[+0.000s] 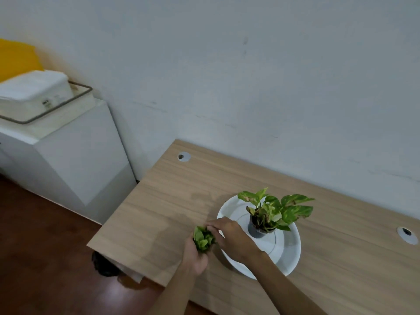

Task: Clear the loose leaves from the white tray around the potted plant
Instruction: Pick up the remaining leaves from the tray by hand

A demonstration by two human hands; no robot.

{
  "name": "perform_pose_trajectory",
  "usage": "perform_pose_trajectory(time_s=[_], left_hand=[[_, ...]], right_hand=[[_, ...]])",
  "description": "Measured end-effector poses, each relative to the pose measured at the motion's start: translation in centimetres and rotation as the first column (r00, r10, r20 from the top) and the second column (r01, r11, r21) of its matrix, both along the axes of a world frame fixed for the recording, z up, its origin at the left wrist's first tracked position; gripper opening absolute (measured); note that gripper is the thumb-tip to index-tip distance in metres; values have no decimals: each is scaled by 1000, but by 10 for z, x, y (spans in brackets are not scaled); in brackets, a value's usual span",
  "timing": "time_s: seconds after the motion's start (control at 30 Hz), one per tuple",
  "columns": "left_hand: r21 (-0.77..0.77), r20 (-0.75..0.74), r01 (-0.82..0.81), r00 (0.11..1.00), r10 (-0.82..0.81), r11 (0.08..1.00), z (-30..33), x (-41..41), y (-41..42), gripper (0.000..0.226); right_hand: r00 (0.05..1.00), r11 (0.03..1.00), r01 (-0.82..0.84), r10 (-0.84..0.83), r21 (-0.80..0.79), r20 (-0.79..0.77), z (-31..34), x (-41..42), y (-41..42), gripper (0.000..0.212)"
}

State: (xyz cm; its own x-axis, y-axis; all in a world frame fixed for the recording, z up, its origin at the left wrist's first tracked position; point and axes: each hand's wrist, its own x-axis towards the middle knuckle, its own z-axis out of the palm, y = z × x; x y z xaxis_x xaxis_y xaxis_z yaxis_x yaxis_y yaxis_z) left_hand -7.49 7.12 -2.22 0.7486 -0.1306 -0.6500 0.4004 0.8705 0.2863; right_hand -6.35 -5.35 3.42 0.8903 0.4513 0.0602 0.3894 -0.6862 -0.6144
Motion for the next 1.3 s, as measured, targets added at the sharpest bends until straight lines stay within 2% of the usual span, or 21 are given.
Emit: perform_pose_trajectory(time_s=[0.1, 0.23, 0.3, 0.33, 0.43, 0.57, 0.7, 0.93, 1.03, 1.17, 1.3], left_hand=[[-38, 27, -31, 999, 32, 999, 3, -3, 3, 42], [-97, 41, -79, 996, 83, 992, 4, -7, 14, 41], [-95, 26, -125, 991, 128, 988, 0, -10, 26, 41], [-97, 16, -150, 988, 152, 984, -2, -11, 34, 42], [-95, -8, -210, 978, 210, 973, -11, -17, 60, 41], [-127, -28, -325, 946, 324, 937, -31, -31, 108, 43], [-111, -63, -394, 919, 389, 913, -53, -43, 165, 53], [-49, -40, -483, 876, 481, 874, -59, -43, 247, 47], [-36, -24, -519, 855, 518, 854, -58, -34, 280, 55], [-69, -23, -586, 810, 586, 807, -70, -23, 325, 53], [-35, -30, -600, 800, 599, 799, -87, -15, 366, 46]], right_hand=[[998, 997, 56, -57, 45, 23, 4, -4, 0, 27], [977, 971, 184, -198, 154, 77, 4, -2, 3, 30], [964, 962, 229, -245, 151, 100, -6, 0, 7, 31], [965, 969, 220, -233, 113, 122, -13, 2, 10, 33], [973, 989, 75, -44, -129, 229, -45, 4, 23, 48], [988, 941, -65, 107, -332, 112, -92, 1, 54, 67], [956, 873, -228, 286, -431, 74, -128, 2, 91, 43], [929, 836, -309, 367, -453, 44, -148, 28, 189, 54], [919, 832, -334, 392, -442, 44, -149, 49, 233, 54], [900, 817, -371, 434, -442, 47, -152, 77, 287, 55], [877, 800, -399, 476, -448, 67, -153, 103, 326, 54]])
